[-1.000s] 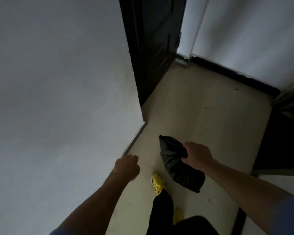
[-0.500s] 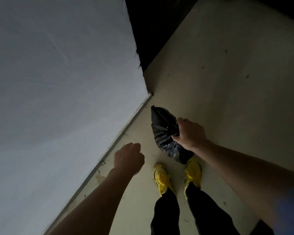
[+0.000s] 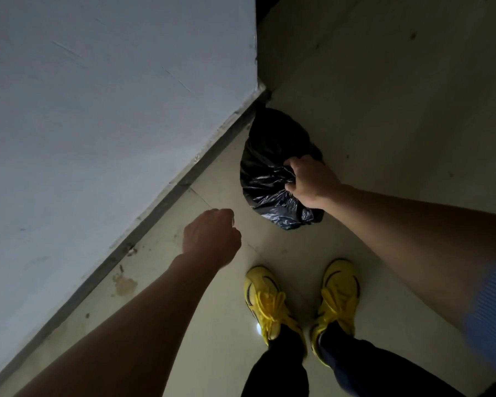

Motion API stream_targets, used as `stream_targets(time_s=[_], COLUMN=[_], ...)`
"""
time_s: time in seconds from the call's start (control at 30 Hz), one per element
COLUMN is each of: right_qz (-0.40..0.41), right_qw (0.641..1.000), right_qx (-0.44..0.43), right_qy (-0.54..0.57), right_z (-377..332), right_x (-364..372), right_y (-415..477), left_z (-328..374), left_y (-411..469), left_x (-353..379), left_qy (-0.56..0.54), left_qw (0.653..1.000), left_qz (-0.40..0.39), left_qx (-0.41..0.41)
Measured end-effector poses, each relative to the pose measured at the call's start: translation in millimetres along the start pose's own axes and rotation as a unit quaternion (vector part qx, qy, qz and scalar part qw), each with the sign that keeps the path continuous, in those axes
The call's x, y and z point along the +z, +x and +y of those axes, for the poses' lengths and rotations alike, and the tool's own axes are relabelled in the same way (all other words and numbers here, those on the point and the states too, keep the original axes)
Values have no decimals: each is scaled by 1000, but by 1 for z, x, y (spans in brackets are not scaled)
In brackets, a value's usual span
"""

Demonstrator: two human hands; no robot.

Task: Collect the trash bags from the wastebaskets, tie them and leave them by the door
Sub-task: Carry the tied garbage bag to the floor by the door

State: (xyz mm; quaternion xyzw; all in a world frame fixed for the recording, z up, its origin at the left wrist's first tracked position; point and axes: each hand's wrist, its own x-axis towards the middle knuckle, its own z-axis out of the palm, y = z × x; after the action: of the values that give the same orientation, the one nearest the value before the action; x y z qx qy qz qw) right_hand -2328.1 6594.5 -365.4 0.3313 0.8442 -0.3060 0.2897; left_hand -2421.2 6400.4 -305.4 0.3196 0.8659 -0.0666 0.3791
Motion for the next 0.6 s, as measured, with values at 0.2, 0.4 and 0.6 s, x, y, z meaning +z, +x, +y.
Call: stream_targets(time_s=[0.2,0.4,0.6], right_qz=[20,59,96], right_qw=[998,991,979], right_qx=[9,-9,-84], right_qy=[-58,-117,-160], right_z=[-10,-43,-94], right_x=[-52,-133,-214], right_y=[-62,-172,-299], left_z=[19,42,58], left_y=[-44,-137,-260], left_x=[-40,-128,-214], left_qy=[5,8,-10], left_qw=[1000,999,997], left_qz=[8,37,68], left_qx=[4,34,36])
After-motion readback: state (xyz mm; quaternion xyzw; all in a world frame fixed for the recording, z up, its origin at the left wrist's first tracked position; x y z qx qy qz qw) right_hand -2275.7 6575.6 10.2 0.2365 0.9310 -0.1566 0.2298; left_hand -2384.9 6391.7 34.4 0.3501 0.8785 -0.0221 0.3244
